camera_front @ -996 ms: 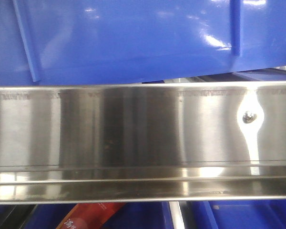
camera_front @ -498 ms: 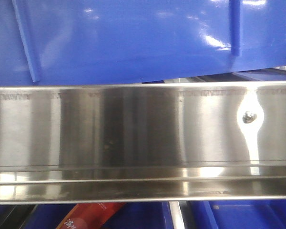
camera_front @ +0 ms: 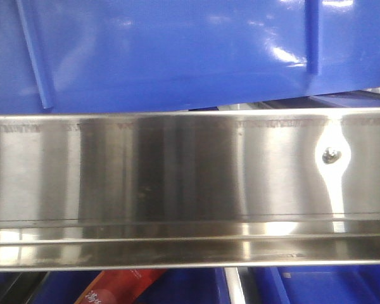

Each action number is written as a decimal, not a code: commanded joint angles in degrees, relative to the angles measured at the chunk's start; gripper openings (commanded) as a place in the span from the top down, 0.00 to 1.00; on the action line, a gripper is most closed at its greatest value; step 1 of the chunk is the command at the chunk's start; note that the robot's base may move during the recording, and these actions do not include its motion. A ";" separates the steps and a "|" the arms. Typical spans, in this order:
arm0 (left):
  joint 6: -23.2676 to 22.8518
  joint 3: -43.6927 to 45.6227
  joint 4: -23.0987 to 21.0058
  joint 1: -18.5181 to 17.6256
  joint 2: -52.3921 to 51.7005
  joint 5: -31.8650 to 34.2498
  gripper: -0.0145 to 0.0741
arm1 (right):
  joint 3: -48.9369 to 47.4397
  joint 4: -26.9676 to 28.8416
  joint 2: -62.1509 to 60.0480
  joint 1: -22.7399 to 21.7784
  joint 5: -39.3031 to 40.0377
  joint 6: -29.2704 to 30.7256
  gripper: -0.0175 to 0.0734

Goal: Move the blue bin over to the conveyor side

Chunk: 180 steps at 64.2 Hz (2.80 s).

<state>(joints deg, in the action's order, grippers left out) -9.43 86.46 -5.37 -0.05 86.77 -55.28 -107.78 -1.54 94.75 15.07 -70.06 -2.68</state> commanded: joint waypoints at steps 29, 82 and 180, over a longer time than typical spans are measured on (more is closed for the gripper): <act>0.30 13.09 0.96 -0.32 -0.94 -9.11 0.86 | -7.41 1.54 -2.74 0.00 0.09 -2.56 0.89; 0.30 18.65 1.83 -1.78 -9.82 -14.68 0.86 | 6.61 -1.11 -21.28 0.00 0.09 -7.79 0.89; -4.64 5.23 8.75 -8.35 -22.95 -14.68 0.86 | 17.85 -0.99 -32.71 0.00 3.40 -7.79 0.89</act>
<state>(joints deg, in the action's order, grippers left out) -14.54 90.86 2.16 -8.12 65.29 -74.03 -89.09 0.00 63.31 15.17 -72.04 -10.98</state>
